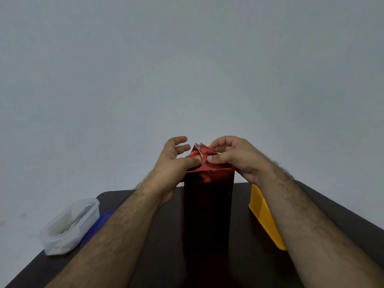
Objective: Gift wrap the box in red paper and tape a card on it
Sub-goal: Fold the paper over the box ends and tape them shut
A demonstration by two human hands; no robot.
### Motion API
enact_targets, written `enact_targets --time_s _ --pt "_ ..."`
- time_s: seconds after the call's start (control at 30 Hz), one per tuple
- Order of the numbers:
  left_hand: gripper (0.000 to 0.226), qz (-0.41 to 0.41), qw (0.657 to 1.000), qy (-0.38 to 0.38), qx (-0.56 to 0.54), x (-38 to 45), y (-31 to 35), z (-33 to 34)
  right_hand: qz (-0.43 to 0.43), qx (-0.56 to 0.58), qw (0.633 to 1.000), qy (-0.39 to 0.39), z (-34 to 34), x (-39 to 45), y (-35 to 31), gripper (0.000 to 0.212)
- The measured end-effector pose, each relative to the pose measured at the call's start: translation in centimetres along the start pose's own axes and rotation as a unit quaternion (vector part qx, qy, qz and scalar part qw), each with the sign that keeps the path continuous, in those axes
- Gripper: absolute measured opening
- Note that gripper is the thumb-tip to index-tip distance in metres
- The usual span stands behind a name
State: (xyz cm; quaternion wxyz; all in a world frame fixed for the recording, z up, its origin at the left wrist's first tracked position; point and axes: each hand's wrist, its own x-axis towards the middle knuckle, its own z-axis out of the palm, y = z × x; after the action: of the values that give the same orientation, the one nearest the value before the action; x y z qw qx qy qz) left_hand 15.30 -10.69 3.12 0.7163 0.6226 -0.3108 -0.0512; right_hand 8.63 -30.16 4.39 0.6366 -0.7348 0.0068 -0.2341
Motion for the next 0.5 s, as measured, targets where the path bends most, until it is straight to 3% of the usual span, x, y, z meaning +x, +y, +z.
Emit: enact_targets --time_s 0.1,0.27,0.4,0.5 --pt "0.050 0.019 1.000 0.006 0.022 0.0 -0.2 0.0 0.036 0.051 0.998 0.015 -0.2 0.4 0.3 0.043" --pt "0.023 0.018 0.998 0.020 0.051 -0.1 -0.1 0.1 0.044 0.007 0.999 0.015 0.1 0.1 0.0 0.025" --pt "0.016 0.027 0.997 0.025 0.066 0.1 -0.2 0.3 0.045 -0.005 0.998 -0.049 0.2 -0.6 -0.7 0.058" --pt "0.012 0.025 0.997 0.033 0.070 0.0 -0.1 0.4 0.016 -0.033 0.999 -0.012 0.4 -0.8 -0.9 0.052"
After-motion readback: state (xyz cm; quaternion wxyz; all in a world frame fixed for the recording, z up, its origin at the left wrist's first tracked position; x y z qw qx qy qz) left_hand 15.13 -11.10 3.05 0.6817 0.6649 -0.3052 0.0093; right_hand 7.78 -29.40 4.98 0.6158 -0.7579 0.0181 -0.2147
